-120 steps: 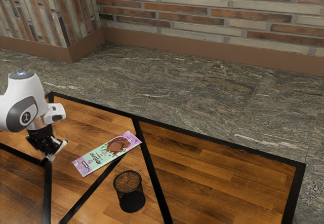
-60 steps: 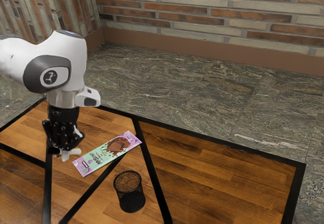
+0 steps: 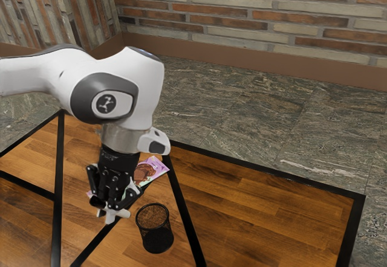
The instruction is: Put the marker into the pen holder.
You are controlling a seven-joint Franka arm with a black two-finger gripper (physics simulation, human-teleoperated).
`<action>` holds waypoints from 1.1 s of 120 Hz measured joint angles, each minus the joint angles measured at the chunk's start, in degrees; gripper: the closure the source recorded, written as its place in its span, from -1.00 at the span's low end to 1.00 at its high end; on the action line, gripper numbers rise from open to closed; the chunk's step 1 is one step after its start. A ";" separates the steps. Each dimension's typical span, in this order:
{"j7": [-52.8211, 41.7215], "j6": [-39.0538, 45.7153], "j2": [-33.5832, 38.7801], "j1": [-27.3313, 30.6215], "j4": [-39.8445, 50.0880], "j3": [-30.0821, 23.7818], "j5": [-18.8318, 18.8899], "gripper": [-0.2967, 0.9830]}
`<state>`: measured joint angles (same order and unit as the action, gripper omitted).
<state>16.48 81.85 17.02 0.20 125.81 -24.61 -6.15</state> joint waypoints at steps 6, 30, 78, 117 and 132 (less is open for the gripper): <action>0.57 -0.19 -1.41 0.18 -1.05 -0.82 -0.44 0.66; 2.92 -0.60 -7.89 -0.28 -5.80 -2.35 -0.72 0.66; 5.83 -0.65 -19.79 7.71 -11.89 -1.72 3.69 0.65; 7.26 -0.05 -23.48 1.51 -12.90 -1.65 5.40 0.64; 7.65 0.04 -25.23 1.98 -14.09 -1.55 6.03 0.64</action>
<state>24.13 81.89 -8.21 2.18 111.71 -26.16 -0.12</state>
